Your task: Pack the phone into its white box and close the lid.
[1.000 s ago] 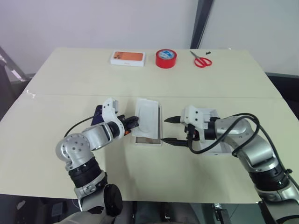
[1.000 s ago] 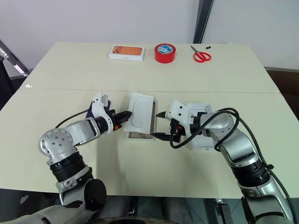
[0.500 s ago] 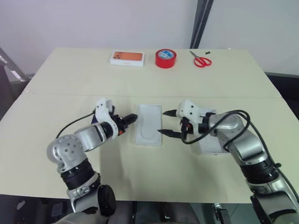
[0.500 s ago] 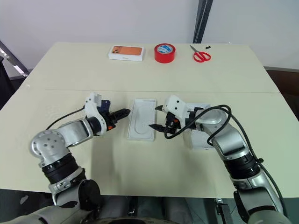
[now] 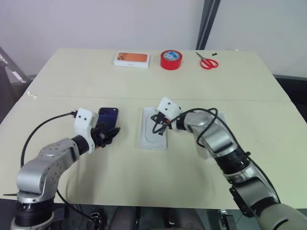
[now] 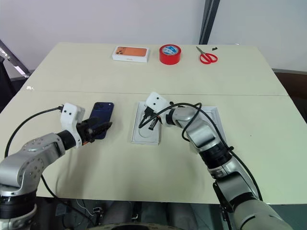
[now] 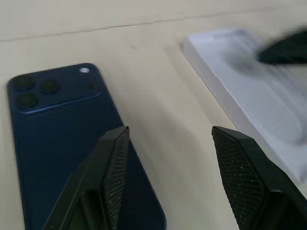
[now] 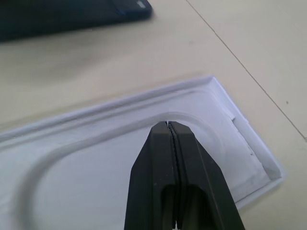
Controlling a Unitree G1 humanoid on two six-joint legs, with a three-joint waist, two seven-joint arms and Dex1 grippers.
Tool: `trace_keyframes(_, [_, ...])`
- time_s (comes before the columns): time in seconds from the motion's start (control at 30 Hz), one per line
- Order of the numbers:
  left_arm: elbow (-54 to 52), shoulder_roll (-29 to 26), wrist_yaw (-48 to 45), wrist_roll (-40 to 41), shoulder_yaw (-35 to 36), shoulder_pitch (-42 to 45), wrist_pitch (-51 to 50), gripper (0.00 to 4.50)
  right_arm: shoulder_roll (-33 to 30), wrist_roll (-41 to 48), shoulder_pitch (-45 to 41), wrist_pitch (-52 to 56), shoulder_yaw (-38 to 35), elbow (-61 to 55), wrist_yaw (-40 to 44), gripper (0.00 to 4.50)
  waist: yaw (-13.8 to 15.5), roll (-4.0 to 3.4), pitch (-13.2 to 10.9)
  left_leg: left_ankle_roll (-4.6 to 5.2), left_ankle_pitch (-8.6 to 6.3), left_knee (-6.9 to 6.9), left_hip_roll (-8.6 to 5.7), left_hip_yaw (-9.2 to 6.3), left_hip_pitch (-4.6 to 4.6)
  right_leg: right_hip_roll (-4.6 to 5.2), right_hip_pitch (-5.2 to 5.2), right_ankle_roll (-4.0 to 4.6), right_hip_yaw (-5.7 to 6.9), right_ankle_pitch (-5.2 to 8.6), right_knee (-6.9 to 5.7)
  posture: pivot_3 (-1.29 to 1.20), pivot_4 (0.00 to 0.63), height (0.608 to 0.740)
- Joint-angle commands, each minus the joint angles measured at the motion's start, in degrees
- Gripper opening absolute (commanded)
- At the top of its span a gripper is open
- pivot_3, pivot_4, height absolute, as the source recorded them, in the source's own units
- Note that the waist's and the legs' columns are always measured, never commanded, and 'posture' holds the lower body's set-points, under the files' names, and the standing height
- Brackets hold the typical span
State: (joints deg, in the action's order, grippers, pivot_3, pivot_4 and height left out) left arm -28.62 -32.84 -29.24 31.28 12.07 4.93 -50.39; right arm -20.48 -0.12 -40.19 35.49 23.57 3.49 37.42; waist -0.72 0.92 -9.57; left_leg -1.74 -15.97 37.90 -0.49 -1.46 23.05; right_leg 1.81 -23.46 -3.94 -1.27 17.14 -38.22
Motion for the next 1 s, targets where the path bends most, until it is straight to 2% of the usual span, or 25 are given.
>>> trace_keyframes(0.03, [-2.3, -2.3, -5.1, -1.0, -0.1, -3.3, 7.0, 2.88, 1.7, -3.6, -2.0, -1.3, 1.4, 3.4, -2.2, 0.03, -0.1, -0.01, 0.0, 0.01, -0.01, 0.00, 0.00, 0.00, 0.04, 0.01, -0.04, 0.00, 0.00, 0.00, 0.01, 0.00, 0.150, 0.740])
trace_keyframes(0.2, [-3.0, -3.7, -8.0, -0.8, -0.1, -7.7, 10.4, 2.88, 3.0, -7.2, -2.7, -3.7, 2.4, 6.2, -4.3, 0.03, -0.3, -0.04, 0.0, 0.04, -0.02, 0.00, 0.01, -0.01, 0.13, 0.00, -0.15, 0.01, 0.00, -0.02, -0.01, 0.00, 0.150, 0.740])
trace_keyframes(0.67, [-4.6, -1.1, -6.4, 0.1, -1.9, -8.6, 11.0, 2.88, 5.7, -12.5, -2.8, -11.6, 0.5, 10.9, -10.3, 0.03, -0.4, -0.04, 0.0, 0.07, -0.03, 0.00, 0.01, -0.01, 0.13, -0.03, -0.16, 0.02, 0.02, -0.04, -0.05, 0.00, 0.150, 0.740])
trace_keyframes(0.83, [-4.8, -0.6, -6.1, 0.2, -2.1, -8.6, 10.8, 2.88, 5.1, -11.7, -1.4, -13.0, 0.4, 7.3, -7.7, 0.03, -0.4, -0.04, 0.0, 0.07, -0.03, 0.00, 0.02, -0.01, 0.13, -0.04, -0.15, 0.02, 0.02, -0.04, -0.06, 0.00, 0.150, 0.740])
trace_keyframes(1.0, [-4.8, -0.5, -5.6, 1.0, -0.4, -9.0, 10.5, 2.88, 1.9, -3.3, 2.6, -9.9, -1.6, -5.6, 4.3, 0.03, -0.3, -0.04, 0.0, 0.09, -0.04, 0.00, 0.02, -0.02, 0.14, -0.04, -0.15, 0.02, 0.03, -0.04, -0.06, 0.00, 0.150, 0.740])
